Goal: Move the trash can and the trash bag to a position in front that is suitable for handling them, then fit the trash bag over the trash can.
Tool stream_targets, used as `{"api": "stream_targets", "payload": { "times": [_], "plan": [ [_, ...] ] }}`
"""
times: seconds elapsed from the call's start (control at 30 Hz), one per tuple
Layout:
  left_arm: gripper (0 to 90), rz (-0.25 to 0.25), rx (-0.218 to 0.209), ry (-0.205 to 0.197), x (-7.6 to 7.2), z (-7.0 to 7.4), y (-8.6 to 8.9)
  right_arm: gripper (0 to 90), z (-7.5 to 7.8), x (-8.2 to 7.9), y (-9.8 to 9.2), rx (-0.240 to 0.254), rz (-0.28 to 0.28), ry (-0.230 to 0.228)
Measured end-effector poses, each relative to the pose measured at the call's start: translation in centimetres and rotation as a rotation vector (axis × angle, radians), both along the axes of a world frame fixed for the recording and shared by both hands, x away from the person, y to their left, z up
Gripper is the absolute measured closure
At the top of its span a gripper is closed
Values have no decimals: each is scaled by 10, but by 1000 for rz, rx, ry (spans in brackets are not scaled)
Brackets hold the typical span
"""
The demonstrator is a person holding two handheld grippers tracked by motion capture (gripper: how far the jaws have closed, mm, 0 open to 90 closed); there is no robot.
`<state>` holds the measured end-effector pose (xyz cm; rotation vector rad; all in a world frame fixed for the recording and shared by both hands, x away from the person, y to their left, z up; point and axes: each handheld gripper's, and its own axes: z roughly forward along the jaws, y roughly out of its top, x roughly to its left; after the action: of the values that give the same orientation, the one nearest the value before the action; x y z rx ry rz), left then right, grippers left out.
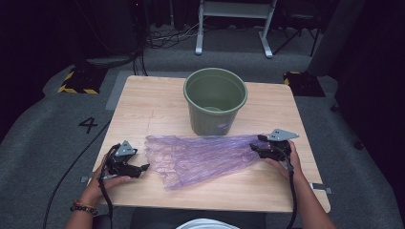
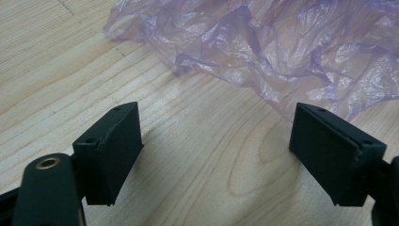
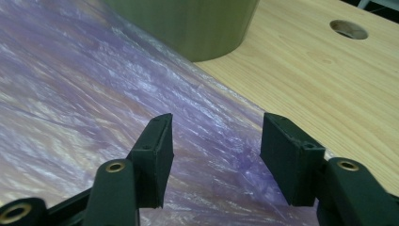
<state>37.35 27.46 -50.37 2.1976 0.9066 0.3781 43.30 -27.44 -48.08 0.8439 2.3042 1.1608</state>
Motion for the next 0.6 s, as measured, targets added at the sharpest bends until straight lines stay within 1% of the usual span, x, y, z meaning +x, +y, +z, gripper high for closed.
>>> {"api": "stream_targets", "payload": {
  "times": [0.03,0.07,0.1,0.13,0.17,0.2,0.23,0.27,0.3,0.33,0.37,0.43,0.47,0.53,0.57,0.6],
  "plan": [
    [173,0,0,0,0,0,0,446,0,0,0,0,0,0],
    [172,0,0,0,0,0,0,427,3,-4,0,8,-21,20],
    [173,0,0,0,0,0,0,398,3,-6,0,5,-35,23],
    [172,0,0,0,0,0,0,398,3,-6,0,5,-35,23],
    [172,0,0,0,0,0,0,381,4,-8,0,6,-48,35],
    [172,-1,1,0,0,0,0,352,4,-9,0,5,-78,46],
    [172,-1,0,1,0,0,0,293,4,-9,-3,13,-119,62],
    [172,0,1,0,0,0,0,281,2,-8,-7,30,-157,82],
    [172,-3,2,-2,0,0,0,265,1,-7,-9,31,-189,95],
    [172,-5,2,-2,1,0,0,245,0,-6,-11,37,-197,108],
    [172,-5,2,-2,1,0,0,245,0,-6,-11,37,-197,108],
    [170,-8,-6,5,1,0,0,256,-3,-4,-14,48,-205,135],
    [168,-9,-7,6,1,0,0,287,-5,-2,-13,24,-218,134],
    [167,-14,-5,4,2,0,0,300,-6,-1,-13,22,-217,135],
    [167,-19,-4,4,2,0,0,311,-7,1,-13,29,-216,144],
    [165,-20,-6,5,2,0,-1,340,-11,4,-13,17,-211,166]
  ]
}}
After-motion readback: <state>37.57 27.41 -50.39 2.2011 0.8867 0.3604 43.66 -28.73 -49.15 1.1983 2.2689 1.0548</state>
